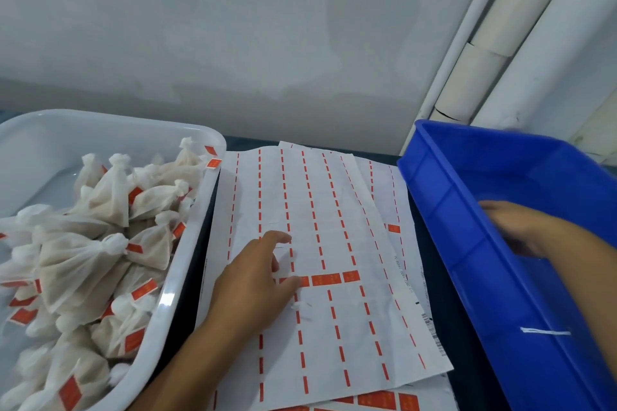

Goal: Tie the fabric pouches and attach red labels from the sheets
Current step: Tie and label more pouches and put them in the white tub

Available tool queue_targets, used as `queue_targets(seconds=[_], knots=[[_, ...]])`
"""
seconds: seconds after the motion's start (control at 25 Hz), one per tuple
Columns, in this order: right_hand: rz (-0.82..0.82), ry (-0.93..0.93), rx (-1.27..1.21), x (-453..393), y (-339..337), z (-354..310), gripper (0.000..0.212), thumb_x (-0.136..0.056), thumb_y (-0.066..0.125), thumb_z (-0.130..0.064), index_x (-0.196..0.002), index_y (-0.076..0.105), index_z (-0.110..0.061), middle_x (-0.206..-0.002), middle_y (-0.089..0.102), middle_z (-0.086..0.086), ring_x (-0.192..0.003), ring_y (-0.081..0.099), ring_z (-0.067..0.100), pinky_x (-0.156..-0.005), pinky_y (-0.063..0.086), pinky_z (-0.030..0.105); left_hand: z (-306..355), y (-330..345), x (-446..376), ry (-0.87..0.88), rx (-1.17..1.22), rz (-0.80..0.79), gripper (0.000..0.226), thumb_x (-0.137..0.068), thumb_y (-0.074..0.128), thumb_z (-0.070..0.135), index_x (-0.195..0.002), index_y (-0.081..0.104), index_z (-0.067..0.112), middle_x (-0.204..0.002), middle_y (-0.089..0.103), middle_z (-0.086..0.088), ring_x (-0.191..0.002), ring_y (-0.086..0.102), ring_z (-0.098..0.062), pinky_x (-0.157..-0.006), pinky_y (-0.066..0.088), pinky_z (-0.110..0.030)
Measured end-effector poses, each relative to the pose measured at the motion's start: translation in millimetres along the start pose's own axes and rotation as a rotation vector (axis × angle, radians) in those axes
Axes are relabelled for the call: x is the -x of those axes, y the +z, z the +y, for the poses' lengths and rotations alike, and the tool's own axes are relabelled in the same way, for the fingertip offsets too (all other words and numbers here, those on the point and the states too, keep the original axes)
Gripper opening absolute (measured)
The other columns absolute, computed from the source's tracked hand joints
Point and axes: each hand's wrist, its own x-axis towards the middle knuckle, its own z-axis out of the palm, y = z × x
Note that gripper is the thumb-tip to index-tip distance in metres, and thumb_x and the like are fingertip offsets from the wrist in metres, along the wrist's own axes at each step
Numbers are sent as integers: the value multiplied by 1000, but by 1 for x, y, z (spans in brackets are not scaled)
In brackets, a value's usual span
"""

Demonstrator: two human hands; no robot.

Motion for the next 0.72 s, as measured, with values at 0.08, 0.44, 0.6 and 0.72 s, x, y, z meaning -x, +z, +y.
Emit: queue_targets(seconds=[0.08, 0.44, 0.6, 0.72], knots=[[-30, -15, -42, 3, -2, -2, 30, -96, 65, -38, -107, 67, -10, -86, 71, 5, -76, 62, 27, -66, 55, 34, -2, 1, -2, 8, 2, 16, 65, -78, 77, 60, -129, 36, 60, -93, 50, 28, -75, 61, -5, -62, 54, -13], [-108, -19, -39, 14, -21, -4, 20, -99, 65, -19, -112, 76, -9, -111, 78, 7, -90, 78, 23, -70, 60, 31, -4, 5, -4, 21, 29, 53, 61, -79, 76, 60, -127, 38, 59, -93, 52, 28, -76, 62, -5, -61, 54, -12], [98, -35, 7, 10, -15, -13, 19, -93, 58, -8, -94, 69, 6, -92, 71, 21, -77, 67, 27, -68, 61, 35, -4, 4, -3, 31, 24, 43, 62, -79, 79, 56, -127, 39, 58, -94, 51, 28, -78, 61, -4, -64, 55, -13], [267, -85, 101, 10, -15, -16, 21, -91, 58, -9, -78, 70, 1, -86, 69, 19, -78, 69, 32, -76, 65, 44, -3, 2, -1, 50, 18, 31, 63, -80, 79, 55, -128, 39, 57, -96, 50, 29, -79, 60, -4, -63, 51, -11]])
